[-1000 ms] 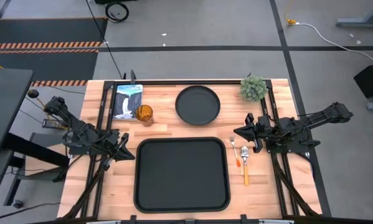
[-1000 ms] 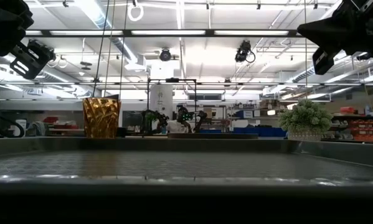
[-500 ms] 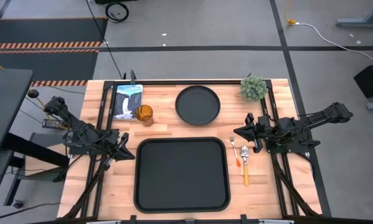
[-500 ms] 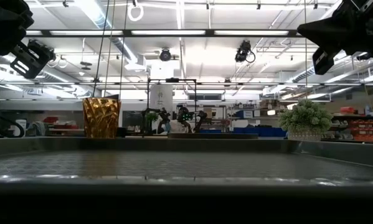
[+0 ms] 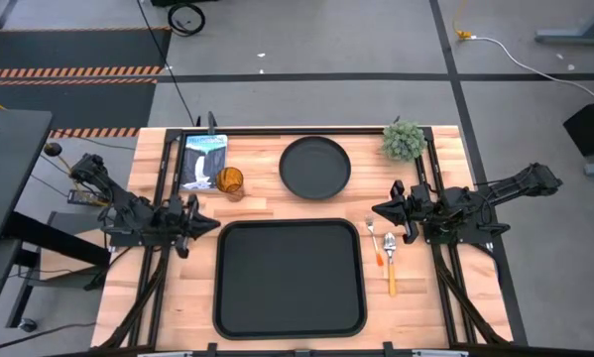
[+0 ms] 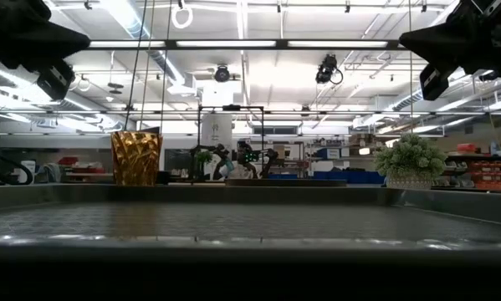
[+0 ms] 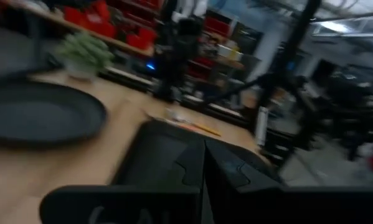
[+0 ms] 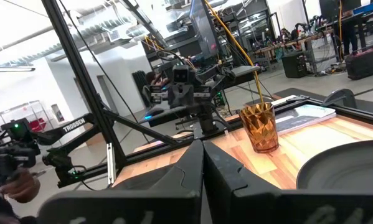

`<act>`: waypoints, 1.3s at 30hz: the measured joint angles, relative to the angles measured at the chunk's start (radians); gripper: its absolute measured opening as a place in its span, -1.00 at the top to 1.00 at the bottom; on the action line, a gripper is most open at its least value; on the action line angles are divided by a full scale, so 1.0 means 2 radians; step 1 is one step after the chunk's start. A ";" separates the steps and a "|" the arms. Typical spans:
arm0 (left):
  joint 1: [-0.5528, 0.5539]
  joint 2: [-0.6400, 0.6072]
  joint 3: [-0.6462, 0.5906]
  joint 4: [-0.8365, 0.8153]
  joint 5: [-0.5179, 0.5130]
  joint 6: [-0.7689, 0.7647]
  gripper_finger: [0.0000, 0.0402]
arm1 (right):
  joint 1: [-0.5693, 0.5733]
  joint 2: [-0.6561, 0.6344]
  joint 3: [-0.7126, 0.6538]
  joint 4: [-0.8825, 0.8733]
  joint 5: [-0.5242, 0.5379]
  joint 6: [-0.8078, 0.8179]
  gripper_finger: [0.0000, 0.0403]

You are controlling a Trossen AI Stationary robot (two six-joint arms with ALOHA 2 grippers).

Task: Pick and place plate/cup/fork/spoon on tray
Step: Put the brown glass on the black serving tray

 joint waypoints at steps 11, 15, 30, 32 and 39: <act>0.008 0.001 0.000 -0.018 -0.075 0.132 0.92 | 0.000 0.000 0.000 0.000 0.000 0.000 0.92; 0.036 0.001 0.000 -0.018 -0.140 0.191 0.92 | 0.000 0.000 0.000 0.000 0.000 0.000 0.92; 0.255 0.048 0.000 0.032 -0.130 0.048 0.92 | 0.000 0.000 0.000 0.000 0.000 0.000 0.92; 0.277 0.069 0.000 0.051 -0.101 0.040 0.92 | 0.000 0.000 0.000 0.000 0.000 0.000 0.92; 0.319 0.169 0.000 0.170 0.021 -0.007 0.92 | 0.000 0.000 0.000 0.000 0.000 0.000 0.92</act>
